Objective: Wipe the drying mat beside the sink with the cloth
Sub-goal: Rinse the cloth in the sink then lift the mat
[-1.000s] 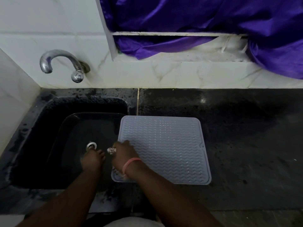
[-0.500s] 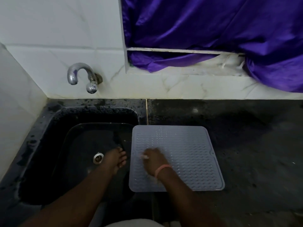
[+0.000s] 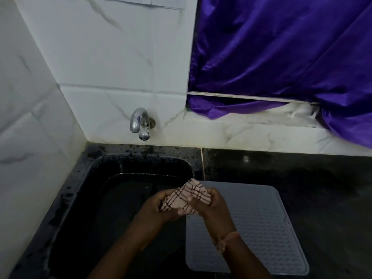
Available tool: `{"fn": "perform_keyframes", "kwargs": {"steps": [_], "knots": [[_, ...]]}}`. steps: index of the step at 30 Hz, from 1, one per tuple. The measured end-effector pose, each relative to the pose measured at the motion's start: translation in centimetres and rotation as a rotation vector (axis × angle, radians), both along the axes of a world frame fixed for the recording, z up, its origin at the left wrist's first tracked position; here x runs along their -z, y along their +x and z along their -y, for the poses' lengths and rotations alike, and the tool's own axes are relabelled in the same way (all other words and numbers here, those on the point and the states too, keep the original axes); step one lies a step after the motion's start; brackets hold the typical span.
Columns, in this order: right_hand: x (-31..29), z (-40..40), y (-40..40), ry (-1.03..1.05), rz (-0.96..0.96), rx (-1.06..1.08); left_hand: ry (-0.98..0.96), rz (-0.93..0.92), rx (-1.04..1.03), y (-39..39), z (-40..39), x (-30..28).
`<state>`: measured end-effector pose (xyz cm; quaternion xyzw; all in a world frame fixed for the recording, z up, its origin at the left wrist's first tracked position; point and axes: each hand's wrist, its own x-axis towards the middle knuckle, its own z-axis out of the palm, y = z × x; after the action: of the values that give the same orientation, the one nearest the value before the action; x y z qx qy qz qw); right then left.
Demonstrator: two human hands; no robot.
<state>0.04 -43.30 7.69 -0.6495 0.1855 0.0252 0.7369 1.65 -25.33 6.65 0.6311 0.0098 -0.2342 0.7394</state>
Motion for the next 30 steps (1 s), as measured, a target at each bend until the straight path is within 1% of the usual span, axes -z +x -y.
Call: {"fn": "perform_keyframes", "kwargs": {"steps": [2, 4, 6, 8, 9, 10, 11, 12, 13, 14, 16, 18, 20, 21, 22, 23, 24, 27, 28, 29, 30], "knots": [[-1.1, 0.2, 0.1, -0.141, 0.098, 0.008, 0.168, 0.164, -0.056, 0.1, -0.1, -0.6], [-1.9, 0.6, 0.0, -0.187, 0.224, 0.038, 0.22, 0.249, -0.129, 0.0, -0.5, -1.0], [-2.6, 0.7, 0.1, -0.077, 0.332, 0.035, 0.196, 0.324, -0.172, 0.0, -1.1, -1.5], [-2.8, 0.2, 0.5, 0.049, 0.359, 0.014, 0.16, 0.376, -0.204, -0.1, -1.3, -2.3], [-2.7, -0.3, 0.9, 0.086, 0.331, 0.016, 0.143, 0.357, -0.236, -0.1, -1.3, -2.5], [-2.3, -0.9, 1.4, 0.128, 0.27, 0.035, 0.105, 0.283, -0.266, -0.1, -1.0, -2.5], [-1.8, -1.5, 1.9, 0.195, 0.185, 0.066, 0.024, 0.148, -0.262, -0.1, -0.7, -2.4], [-1.2, -2.1, 2.3, 0.249, 0.101, 0.074, -0.065, -0.008, -0.217, -0.2, -0.5, -1.9], [-0.8, -2.5, 2.6, 0.258, 0.056, 0.067, -0.129, -0.138, -0.156, -0.5, -0.6, -1.4], [-0.6, -2.8, 2.9, 0.224, 0.051, 0.046, -0.169, -0.215, -0.118, -0.9, -1.0, -0.7], [-0.6, -3.0, 3.4, 0.191, 0.083, -0.025, -0.196, -0.241, -0.086, -1.6, -2.3, 0.3], [-0.8, -3.3, 3.7, 0.285, 0.117, -0.103, -0.203, -0.18, -0.074, -2.1, -3.6, 0.9], [-0.8, -4.0, 3.9, 0.408, 0.12, -0.162, -0.213, -0.134, -0.111, -2.1, -4.6, 0.6], [-0.8, -4.4, 4.0, 0.445, 0.11, -0.174, -0.205, -0.111, -0.141, -1.9, -4.9, 0.3], [-0.9, -4.8, 4.1, 0.437, 0.103, -0.191, -0.194, -0.083, -0.17, -1.6, -5.4, 0.0], [-1.0, -5.1, 4.2, 0.364, 0.112, -0.215, -0.179, -0.056, -0.185, -1.2, -5.7, -0.7], [-1.3, -5.2, 4.4, 0.197, 0.144, -0.263, -0.157, -0.031, -0.179, -0.8, -6.1, -1.3], [-1.9, -4.9, 5.3, -0.568, 0.246, -0.385, -0.009, 0.044, -0.141, 0.2, -6.6, -2.7], [-2.0, -4.9, 5.4, -0.715, 0.302, -0.409, 0.009, 0.062, -0.164, 0.3, -6.6, -2.8], [-2.2, -5.1, 5.4, -0.759, 0.361, -0.459, 0.017, 0.077, -0.2, 0.5, -6.7, -2.8], [-2.1, -5.5, 5.4, -0.746, 0.399, -0.548, 0.034, 0.082, -0.229, 0.6, -6.7, -2.7]]}}
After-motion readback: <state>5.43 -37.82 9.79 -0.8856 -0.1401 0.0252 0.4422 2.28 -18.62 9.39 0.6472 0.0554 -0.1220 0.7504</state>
